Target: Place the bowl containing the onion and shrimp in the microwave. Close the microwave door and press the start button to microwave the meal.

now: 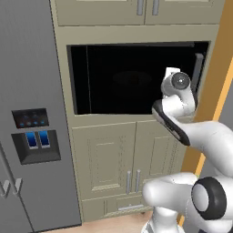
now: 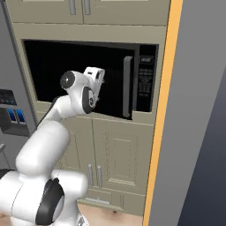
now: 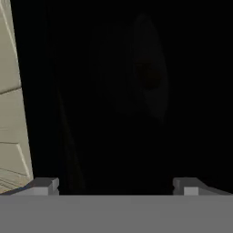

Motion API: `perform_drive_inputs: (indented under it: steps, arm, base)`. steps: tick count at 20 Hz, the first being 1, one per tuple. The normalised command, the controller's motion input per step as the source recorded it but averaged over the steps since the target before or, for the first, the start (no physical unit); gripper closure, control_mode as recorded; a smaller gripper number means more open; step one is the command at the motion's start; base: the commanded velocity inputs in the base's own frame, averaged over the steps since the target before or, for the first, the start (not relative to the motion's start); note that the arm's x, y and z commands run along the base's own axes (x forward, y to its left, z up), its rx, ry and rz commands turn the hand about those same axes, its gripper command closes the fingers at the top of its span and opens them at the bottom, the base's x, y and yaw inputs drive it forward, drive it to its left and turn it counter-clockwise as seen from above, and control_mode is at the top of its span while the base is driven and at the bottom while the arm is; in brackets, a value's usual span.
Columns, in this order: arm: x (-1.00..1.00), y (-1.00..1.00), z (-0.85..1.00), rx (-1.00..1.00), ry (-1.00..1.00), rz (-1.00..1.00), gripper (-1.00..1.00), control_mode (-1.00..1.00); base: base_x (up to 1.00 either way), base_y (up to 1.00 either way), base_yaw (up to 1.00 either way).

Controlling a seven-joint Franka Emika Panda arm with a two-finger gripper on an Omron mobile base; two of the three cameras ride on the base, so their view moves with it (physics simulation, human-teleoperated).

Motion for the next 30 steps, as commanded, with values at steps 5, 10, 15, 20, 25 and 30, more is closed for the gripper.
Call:
perform_drive_inputs:
  steps: [5, 10, 15, 20, 25, 30]
  arm:
    - [0.77, -0.21, -0.01, 0.10, -0.09, 0.35, -1.00, -1.00]
    - [0.79, -0.02, 0.00, 0.02, -0.02, 0.23, -1.00, -1.00]
    - [0.77, 0.00, 0.00, 0.00, 0.00, 0.16, -1.00, -1.00]
    - [-0.36, -0.08, 0.09, -0.08, 0.03, 0.08, -1.00, -1.00]
    - [-0.86, -0.25, 0.60, -0.16, 0.16, 0.01, -1.00, -1.00]
    - [-0.84, -0.19, 0.62, -0.19, 0.25, 0.00, -1.00, -1.00]
  base:
    - [0.00, 0.00, 0.00]
    - [0.00, 0.00, 0.00]
    - [0.00, 0.00, 0.00]
    - [0.00, 0.00, 0.00]
    - [0.00, 0.00, 0.00]
    - [0.00, 0.00, 0.00]
